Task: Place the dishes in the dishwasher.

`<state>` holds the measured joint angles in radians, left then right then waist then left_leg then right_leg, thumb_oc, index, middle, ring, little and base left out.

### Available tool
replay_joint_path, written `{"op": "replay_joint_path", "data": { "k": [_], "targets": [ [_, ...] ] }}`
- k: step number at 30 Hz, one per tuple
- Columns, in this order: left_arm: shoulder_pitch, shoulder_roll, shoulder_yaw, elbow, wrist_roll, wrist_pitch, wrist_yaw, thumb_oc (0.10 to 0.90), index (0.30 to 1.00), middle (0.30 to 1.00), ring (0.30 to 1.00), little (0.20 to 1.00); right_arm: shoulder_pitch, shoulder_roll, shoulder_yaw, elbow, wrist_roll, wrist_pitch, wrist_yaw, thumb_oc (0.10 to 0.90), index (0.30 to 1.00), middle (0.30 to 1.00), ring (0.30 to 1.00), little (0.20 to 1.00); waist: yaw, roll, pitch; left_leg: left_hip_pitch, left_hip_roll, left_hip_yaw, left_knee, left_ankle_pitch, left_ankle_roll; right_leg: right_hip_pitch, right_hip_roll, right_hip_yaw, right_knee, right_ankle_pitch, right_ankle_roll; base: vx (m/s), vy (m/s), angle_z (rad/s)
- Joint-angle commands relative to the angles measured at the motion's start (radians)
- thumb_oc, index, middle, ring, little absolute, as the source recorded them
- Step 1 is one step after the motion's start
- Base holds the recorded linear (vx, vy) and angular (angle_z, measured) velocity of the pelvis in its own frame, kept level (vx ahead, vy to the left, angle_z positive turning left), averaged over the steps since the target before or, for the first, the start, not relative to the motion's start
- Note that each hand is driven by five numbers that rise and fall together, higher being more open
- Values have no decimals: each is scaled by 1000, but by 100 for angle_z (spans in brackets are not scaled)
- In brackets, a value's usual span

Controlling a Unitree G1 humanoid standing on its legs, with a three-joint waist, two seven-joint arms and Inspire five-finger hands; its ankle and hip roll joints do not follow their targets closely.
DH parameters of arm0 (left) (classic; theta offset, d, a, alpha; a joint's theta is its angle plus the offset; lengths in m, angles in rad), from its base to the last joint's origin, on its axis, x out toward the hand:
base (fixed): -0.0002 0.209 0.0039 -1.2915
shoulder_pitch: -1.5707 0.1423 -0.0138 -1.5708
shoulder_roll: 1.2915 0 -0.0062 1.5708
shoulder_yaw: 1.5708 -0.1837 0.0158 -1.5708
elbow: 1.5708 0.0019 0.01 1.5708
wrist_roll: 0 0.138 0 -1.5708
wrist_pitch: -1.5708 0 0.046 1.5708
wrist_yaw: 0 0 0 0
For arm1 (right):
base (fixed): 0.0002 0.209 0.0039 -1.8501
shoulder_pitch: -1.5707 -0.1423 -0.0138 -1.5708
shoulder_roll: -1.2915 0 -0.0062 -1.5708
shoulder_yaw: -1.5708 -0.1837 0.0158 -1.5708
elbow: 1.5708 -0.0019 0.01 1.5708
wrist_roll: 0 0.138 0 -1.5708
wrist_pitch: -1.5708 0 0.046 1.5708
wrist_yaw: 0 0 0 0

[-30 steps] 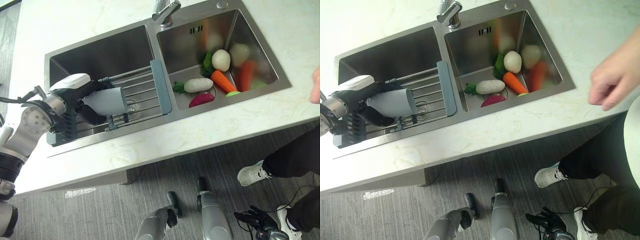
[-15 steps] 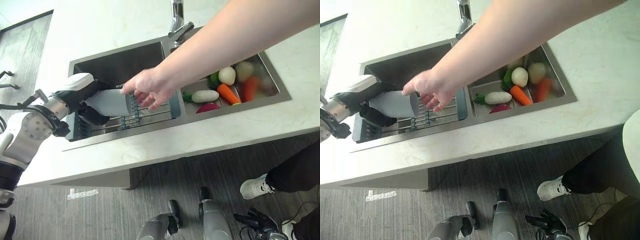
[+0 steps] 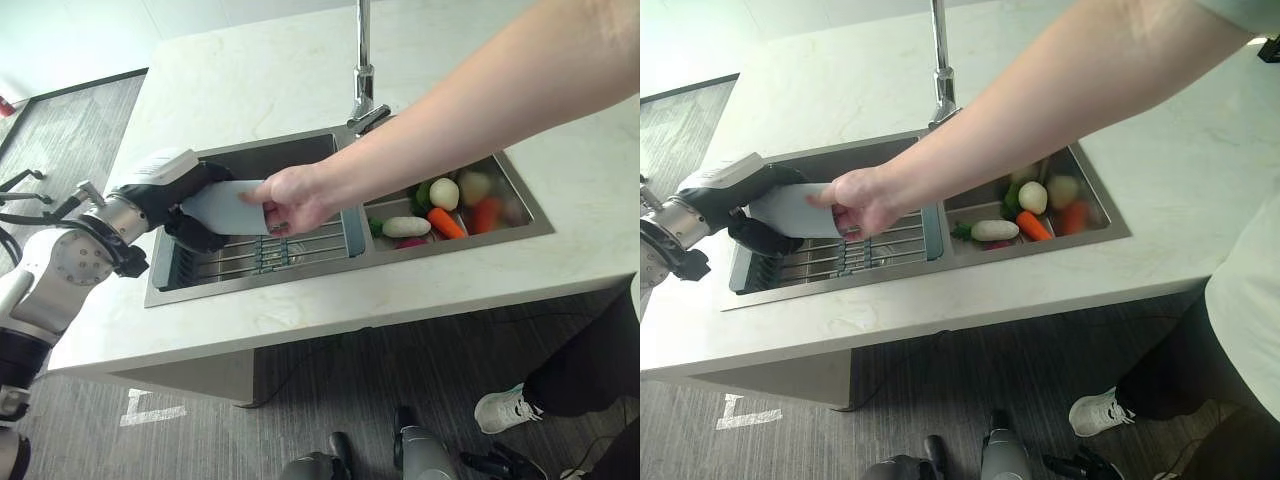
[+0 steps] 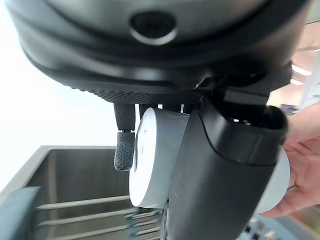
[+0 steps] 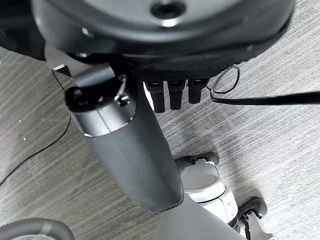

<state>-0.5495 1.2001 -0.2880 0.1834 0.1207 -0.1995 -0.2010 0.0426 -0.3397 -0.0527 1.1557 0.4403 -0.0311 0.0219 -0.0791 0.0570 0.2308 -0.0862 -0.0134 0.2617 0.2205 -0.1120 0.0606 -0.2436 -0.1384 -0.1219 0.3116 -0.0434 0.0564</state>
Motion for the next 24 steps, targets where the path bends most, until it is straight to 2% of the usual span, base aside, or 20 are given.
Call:
{"op": "replay_joint_path", "data": {
  "k": [1,2,3,5,11,18,24],
  "targets": [
    [-45,32,183,32,-84,11,120,400,300,300,300,300,54,-28,-24,32,11,-20,-8,800,900,900,900,900,10,14,-82,-36,39,-61,80,-153,-70,92,-85,-26,-12,-135,144,-39,-26,-2],
    [-43,26,186,27,-101,13,133,400,300,300,300,300,52,-27,-23,35,12,-17,-10,800,900,900,900,900,12,12,-88,-40,40,-60,80,-149,-70,89,-84,-26,-12,-132,142,-10,-24,-3],
    [-43,18,190,17,-114,20,139,800,900,900,900,900,53,-26,-23,37,14,-11,-11,800,900,900,900,900,12,12,-89,-30,41,-64,80,-157,-71,100,-82,-28,-12,-140,142,-43,-30,-2],
    [-38,11,198,-1,-119,43,129,800,900,900,900,900,53,-24,-25,47,16,-13,-8,800,900,900,900,900,16,10,-98,-33,42,-65,80,-154,-72,98,-81,-30,-12,-138,140,-36,-33,-1],
    [-28,-7,208,-33,-96,48,169,800,900,900,900,900,52,-19,-26,55,21,-7,-11,800,900,900,900,900,19,4,-117,-24,49,-72,80,-158,-76,113,-74,-35,-12,-147,137,-35,-38,8],
    [4,15,243,-50,-54,77,162,800,900,900,900,900,56,-24,-33,43,22,20,-17,800,900,900,900,900,27,1,-129,-16,55,-79,80,-160,-80,124,-70,-42,-12,-153,133,-33,-23,4],
    [61,45,287,-27,-19,126,165,800,900,900,900,900,65,-29,-37,24,22,44,-16,800,900,900,900,900,37,2,-137,-16,57,-92,80,-158,-85,131,-65,-48,-12,-159,130,-14,-10,1]
  ]
}}
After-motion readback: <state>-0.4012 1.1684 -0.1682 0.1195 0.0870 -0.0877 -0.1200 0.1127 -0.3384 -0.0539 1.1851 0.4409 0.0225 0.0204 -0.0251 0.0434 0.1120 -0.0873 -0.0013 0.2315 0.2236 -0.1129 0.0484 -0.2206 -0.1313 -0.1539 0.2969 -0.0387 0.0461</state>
